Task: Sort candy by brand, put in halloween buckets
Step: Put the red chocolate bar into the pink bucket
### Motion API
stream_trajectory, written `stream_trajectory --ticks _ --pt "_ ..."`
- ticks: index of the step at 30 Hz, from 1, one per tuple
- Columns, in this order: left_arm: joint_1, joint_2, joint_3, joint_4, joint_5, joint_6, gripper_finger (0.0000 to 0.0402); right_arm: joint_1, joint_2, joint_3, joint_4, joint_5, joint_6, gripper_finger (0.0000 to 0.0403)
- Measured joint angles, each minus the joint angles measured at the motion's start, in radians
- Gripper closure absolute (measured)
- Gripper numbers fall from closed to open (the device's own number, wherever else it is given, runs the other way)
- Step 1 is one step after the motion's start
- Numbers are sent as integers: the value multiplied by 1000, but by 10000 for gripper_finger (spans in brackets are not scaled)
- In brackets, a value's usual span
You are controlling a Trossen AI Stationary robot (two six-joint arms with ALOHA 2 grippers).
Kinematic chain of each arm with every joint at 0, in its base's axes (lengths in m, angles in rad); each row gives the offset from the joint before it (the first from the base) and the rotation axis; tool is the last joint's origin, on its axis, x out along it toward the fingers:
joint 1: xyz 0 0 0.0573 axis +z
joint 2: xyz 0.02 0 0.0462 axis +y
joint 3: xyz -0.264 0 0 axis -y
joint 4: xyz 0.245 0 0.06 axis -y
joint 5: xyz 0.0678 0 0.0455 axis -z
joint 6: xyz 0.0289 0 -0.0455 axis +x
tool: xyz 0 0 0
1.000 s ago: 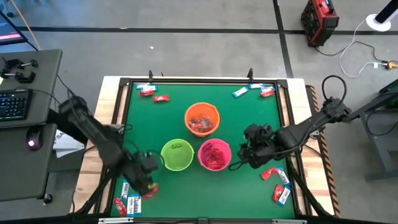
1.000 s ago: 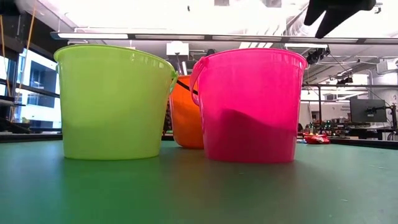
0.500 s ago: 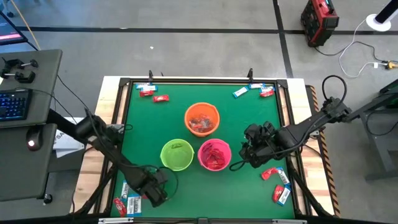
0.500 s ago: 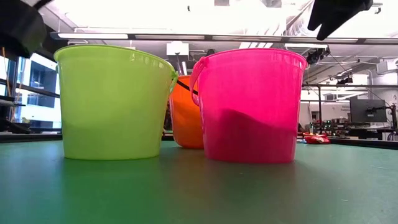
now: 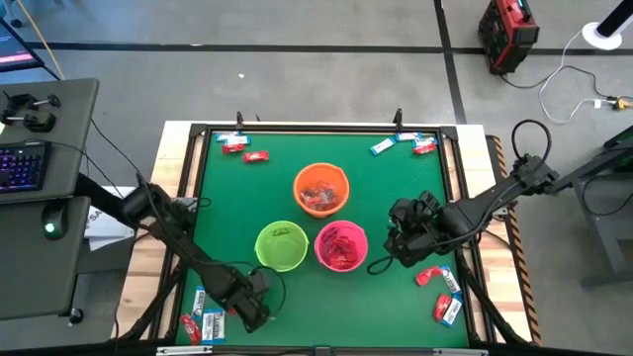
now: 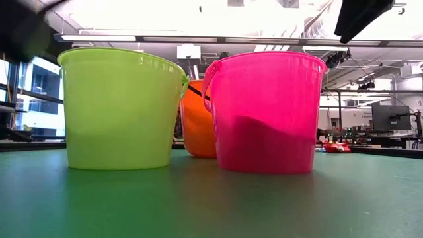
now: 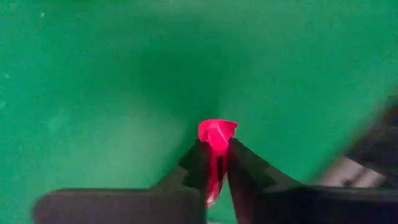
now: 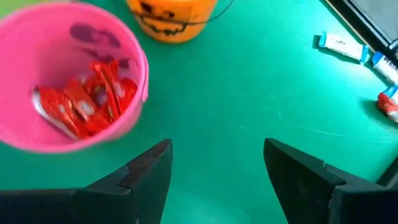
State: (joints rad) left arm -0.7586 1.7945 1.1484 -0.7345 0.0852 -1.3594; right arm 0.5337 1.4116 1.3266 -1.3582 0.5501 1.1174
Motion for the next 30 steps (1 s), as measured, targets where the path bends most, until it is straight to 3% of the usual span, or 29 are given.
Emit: stream_trajectory --ticks 2,5,9,12,15,18,21,25,30 --pt "0 -63 6 -2 -1 12 385 24 0 0 -23 -3 -22 158" --pt "5 -183 7 -4 -41 25 363 72 -13 0 -82 -4 -10 158" --pt "57 -328 35 7 -224 61 362 140 -42 0 -147 14 103 158" --pt "148 -373 69 72 -329 200 385 181 -58 0 -168 79 205 158" --pt "263 -360 103 224 -351 418 394 205 -61 0 -168 134 265 158" --pt "375 -307 116 419 -317 648 384 210 -61 0 -169 135 268 158" --pt "471 -233 117 569 -298 767 371 207 -61 0 -169 135 270 158" --pt "560 -136 117 636 -179 783 340 198 -61 0 -170 135 271 158" --pt "589 -78 116 662 27 737 279 192 -61 0 -170 136 304 158"
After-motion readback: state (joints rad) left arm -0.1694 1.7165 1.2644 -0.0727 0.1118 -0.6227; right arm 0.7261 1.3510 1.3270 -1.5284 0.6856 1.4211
